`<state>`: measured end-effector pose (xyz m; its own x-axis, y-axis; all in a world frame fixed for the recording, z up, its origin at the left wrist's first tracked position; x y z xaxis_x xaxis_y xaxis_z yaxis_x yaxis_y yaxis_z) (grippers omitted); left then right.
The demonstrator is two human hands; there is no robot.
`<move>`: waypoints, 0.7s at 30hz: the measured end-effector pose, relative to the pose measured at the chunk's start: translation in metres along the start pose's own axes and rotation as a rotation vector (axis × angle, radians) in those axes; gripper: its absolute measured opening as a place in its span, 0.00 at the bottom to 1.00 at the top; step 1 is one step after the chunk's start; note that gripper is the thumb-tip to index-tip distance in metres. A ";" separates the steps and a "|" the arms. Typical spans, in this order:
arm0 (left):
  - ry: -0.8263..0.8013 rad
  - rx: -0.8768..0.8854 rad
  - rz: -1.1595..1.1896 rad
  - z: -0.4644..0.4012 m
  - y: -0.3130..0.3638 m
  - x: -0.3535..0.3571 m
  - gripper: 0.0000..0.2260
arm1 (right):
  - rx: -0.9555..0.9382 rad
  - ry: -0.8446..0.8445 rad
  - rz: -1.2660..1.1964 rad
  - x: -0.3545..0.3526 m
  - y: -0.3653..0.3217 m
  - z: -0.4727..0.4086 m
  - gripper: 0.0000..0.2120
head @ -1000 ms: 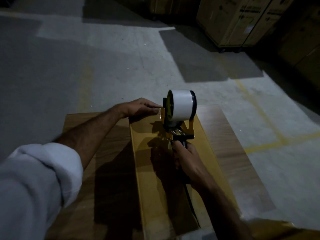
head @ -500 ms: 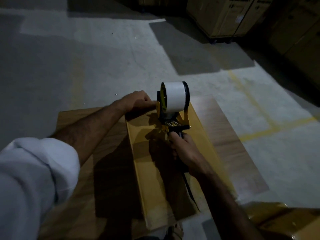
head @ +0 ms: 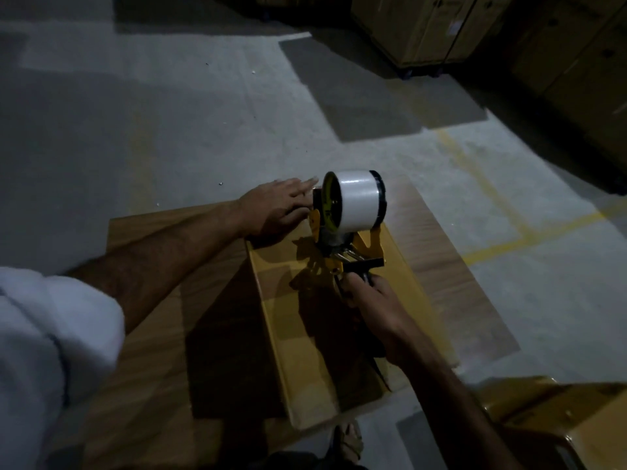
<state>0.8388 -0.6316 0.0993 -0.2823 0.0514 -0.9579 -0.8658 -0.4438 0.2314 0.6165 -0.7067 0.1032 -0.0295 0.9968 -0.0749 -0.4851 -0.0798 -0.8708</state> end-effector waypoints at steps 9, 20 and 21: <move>0.033 0.258 -0.023 0.026 0.059 0.005 0.18 | 0.053 0.013 -0.063 0.003 0.017 0.023 0.15; -0.065 0.103 -0.073 0.037 0.071 0.041 0.32 | 0.025 0.106 0.003 -0.001 0.046 0.090 0.07; -0.063 0.093 -0.080 0.039 0.072 0.044 0.32 | 0.013 0.108 0.014 0.000 0.044 0.093 0.06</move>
<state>0.7483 -0.6266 0.0808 -0.2337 0.1407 -0.9621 -0.9202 -0.3515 0.1721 0.5142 -0.7093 0.1096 0.0577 0.9885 -0.1398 -0.4970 -0.0930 -0.8627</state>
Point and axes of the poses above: each hand's wrist, its own z-axis away from the middle knuckle, its own x-axis out of the palm, y = z × x, the point moved 10 cm from there along -z, towards the middle knuckle, and after that the axes turned 11 degrees about -y, right-handed, at the moved point
